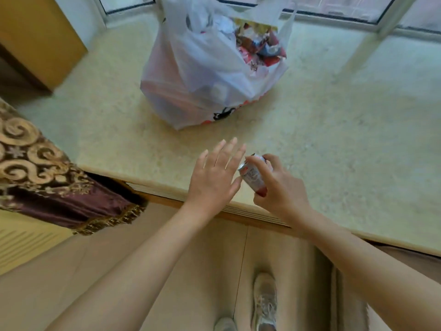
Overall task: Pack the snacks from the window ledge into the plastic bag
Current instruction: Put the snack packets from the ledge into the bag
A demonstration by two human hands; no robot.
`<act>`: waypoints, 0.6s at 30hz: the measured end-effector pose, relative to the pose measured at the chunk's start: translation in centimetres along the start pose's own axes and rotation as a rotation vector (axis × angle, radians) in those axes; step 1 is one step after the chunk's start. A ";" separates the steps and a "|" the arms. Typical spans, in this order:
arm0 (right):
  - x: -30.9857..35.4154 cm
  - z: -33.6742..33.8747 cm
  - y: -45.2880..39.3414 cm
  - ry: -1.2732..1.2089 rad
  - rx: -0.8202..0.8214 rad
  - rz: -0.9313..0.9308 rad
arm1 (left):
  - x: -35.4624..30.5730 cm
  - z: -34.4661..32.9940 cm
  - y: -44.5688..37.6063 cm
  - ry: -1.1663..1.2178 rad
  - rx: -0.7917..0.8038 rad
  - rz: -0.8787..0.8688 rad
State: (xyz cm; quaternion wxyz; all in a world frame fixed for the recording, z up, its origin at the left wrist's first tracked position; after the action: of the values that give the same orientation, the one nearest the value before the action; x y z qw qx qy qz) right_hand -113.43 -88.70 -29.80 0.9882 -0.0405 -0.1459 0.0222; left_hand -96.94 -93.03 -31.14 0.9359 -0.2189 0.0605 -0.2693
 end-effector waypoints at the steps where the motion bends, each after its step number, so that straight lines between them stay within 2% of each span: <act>1: -0.3 0.4 -1.3 -0.007 -0.025 -0.007 | 0.4 -0.2 -1.5 -0.005 -0.014 -0.007; 8: -3.6 4.2 -11.1 -0.047 -0.169 0.002 | 1.7 -1.4 -12.6 -0.034 -0.141 -0.006; 14: -5.0 9.3 -20.3 -0.112 -0.229 0.028 | 4.3 0.9 -23.6 -0.099 -0.233 -0.034; 18: -5.1 12.1 -26.3 -0.115 -0.183 0.055 | 8.5 1.9 -28.9 -0.222 -0.128 0.061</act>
State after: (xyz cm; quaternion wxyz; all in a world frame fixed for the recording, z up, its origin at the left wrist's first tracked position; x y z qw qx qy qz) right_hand -120.94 -114.29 -17.47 0.9694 -0.1333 -0.2028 0.0382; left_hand -103.08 -118.83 -16.63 0.9287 -0.3049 -0.0198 -0.2103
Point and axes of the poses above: each hand's wrist, its own y-axis away from the middle knuckle, its own z-axis out of the back of the hand, x = y × z, the point moved 1 cm from there along -y, towards the middle knuckle, and after that the axes turned 9 degrees about -x, right-handed, at the moved point
